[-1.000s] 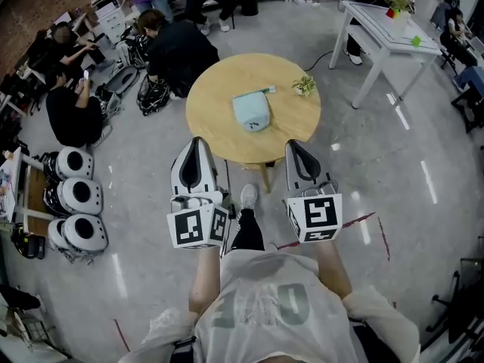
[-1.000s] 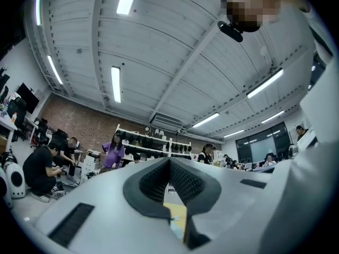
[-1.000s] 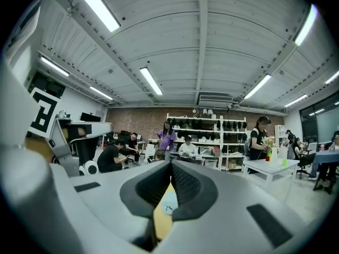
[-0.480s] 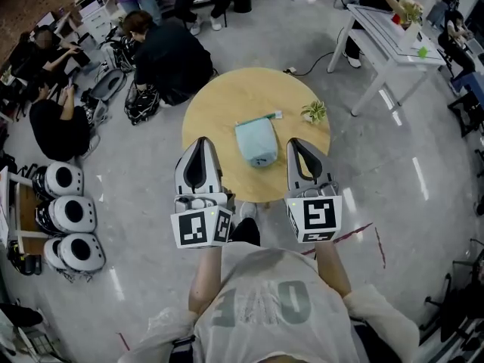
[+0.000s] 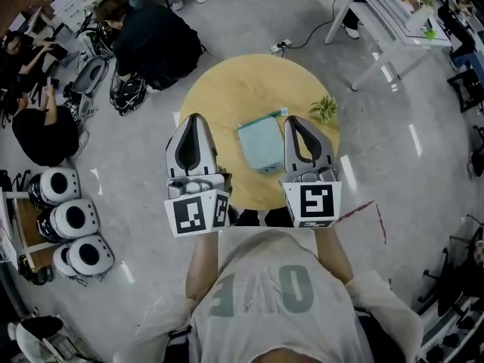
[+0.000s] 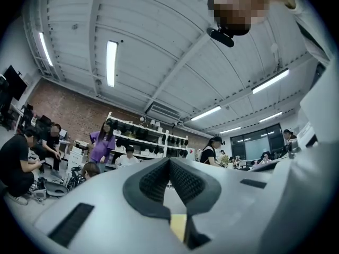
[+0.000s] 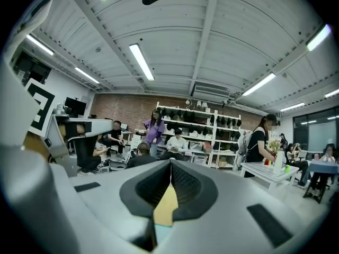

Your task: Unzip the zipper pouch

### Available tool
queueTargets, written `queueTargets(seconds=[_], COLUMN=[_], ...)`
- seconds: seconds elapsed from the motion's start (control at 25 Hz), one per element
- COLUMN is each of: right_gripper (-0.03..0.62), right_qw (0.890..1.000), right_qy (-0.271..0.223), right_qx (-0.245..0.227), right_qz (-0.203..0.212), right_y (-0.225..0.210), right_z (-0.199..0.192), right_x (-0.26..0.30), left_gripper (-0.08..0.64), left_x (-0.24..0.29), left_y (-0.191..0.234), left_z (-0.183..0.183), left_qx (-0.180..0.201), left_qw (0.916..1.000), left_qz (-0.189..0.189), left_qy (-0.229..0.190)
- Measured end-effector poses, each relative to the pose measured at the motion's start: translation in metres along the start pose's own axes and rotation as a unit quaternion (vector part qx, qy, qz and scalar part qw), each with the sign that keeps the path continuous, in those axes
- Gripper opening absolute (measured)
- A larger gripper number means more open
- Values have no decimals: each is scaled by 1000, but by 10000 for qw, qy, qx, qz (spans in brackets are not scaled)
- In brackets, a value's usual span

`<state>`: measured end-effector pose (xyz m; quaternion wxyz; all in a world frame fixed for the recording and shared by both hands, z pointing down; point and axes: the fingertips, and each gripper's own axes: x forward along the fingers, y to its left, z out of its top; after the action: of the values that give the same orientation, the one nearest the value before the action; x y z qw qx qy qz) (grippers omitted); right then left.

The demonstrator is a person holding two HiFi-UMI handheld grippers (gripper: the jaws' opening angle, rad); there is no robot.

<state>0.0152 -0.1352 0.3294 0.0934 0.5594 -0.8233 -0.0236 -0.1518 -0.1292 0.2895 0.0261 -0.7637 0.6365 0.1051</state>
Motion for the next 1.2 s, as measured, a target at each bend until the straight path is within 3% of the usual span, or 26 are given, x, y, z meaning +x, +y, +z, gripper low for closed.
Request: queueTargets(seconds=[0.16,0.52,0.76,0.8,0.84,1.04,1.2], right_gripper=[29,29,35,61,137,253,275], right_qw=[9999,9995,9964,9951,9935,9810,9631], right_qy=[-77,92,685,786,891,1590,2263], right_qx=[93,231,103,57,12,-383,-903], right_qz=[-34,218,495,596,705,1044,1144], right_y=[-11,-5,20,26,32,63,91], right_z=[-10,-29,-53,-58,-64,-104,-150], right_x=[11,24,43,48,52,76,101], left_gripper=[26,27,28,28,28,28,28], left_x=[9,15,14,15,15,8,3], left_y=[-3,5,13,15,18,40,66], left_z=[-12,-24,-26,-27,-29,-46,-62], left_qx=[232,254,216,225,230,143,49], left_qw=[9997,9990,9989,9988,9988,9975,9953], left_qz=[109,320,377,381,395,608,834], left_qy=[64,188,184,187,191,321,484])
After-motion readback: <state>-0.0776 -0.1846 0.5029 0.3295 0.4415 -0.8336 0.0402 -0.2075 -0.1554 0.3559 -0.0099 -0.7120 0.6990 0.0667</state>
